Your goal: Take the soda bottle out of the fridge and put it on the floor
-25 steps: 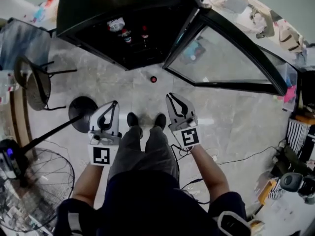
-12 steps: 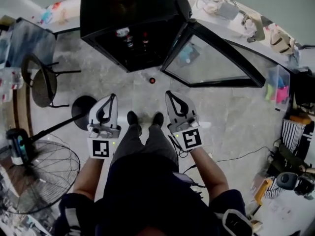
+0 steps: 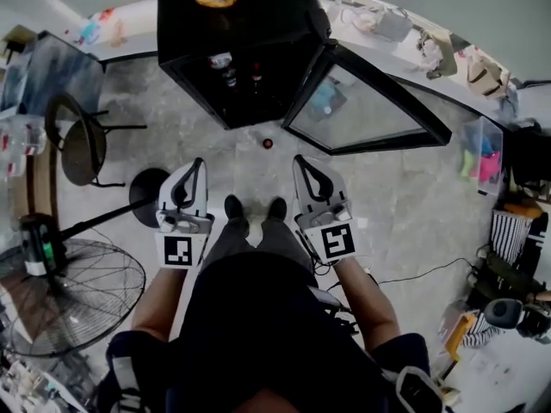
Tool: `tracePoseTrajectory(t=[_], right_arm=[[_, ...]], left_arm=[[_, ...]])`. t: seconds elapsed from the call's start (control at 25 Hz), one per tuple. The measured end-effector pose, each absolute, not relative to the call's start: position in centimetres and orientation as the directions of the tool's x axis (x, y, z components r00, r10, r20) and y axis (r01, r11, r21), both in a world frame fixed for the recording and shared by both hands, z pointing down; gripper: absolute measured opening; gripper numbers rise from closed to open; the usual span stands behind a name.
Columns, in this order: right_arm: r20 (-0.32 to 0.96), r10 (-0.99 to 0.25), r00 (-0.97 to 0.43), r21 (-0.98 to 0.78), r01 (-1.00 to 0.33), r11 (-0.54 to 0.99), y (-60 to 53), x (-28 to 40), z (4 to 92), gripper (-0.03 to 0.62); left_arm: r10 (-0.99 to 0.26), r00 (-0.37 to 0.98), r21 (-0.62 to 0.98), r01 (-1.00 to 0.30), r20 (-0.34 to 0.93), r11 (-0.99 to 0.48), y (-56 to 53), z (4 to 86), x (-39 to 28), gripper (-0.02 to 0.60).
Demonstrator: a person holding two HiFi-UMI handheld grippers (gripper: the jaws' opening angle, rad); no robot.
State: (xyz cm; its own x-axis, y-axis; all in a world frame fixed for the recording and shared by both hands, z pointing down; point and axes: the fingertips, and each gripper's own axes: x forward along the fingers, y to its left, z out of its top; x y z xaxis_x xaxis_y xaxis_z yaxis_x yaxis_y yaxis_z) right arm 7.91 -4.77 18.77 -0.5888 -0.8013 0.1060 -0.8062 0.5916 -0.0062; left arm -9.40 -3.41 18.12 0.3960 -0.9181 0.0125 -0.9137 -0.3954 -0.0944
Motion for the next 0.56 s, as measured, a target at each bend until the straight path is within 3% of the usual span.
tracePoseTrajectory(t=[0.56], right_arm=[[0.121,-0.839,-0.53,0.053,-0.841,0.539,-5.1,7.9,17.6,0.018]], left_arm=[[-0.923,0.386,-0.099,-0.919,-0.014,-0.383,-3.1,16.3,-10.4,0.023]])
